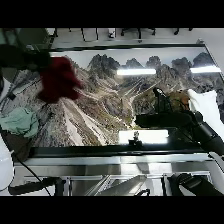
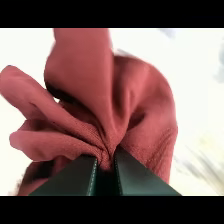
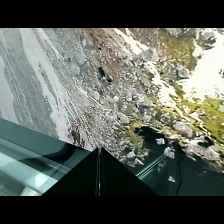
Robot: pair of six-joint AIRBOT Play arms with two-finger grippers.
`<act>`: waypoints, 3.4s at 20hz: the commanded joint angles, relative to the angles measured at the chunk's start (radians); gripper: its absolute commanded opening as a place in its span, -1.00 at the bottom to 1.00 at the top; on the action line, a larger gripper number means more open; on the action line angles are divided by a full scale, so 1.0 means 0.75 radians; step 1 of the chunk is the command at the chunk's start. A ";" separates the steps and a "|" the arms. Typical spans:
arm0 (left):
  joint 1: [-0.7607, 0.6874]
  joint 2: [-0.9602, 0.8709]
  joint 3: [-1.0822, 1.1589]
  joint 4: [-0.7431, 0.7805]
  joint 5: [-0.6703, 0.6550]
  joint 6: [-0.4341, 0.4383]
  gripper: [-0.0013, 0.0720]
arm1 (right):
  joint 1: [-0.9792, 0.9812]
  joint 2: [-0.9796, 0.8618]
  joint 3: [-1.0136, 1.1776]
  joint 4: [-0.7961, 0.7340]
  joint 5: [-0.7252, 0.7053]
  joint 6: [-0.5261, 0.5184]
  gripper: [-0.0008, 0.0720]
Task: Fold the shirts.
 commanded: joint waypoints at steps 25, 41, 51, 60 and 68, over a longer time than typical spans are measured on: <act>-0.452 0.565 -1.674 -0.651 -0.307 -0.108 0.86 | -0.863 -0.400 0.136 0.017 -0.372 -0.270 0.56; -0.588 0.112 -1.535 -0.672 -0.624 -0.091 -0.91 | -0.547 -0.776 0.140 0.213 -0.058 -0.341 -0.58; -0.072 0.696 -0.907 -0.462 -0.301 -0.085 -0.91 | -0.730 -0.272 0.777 0.277 -0.456 -0.314 -0.94; 0.313 0.847 0.084 -0.477 -0.055 0.037 -0.91 | -0.848 0.229 1.440 0.265 -0.448 -0.313 -0.93; 0.355 0.649 0.046 -0.491 0.177 0.065 -0.91 | -0.847 0.212 1.333 0.235 -0.621 -0.272 -0.93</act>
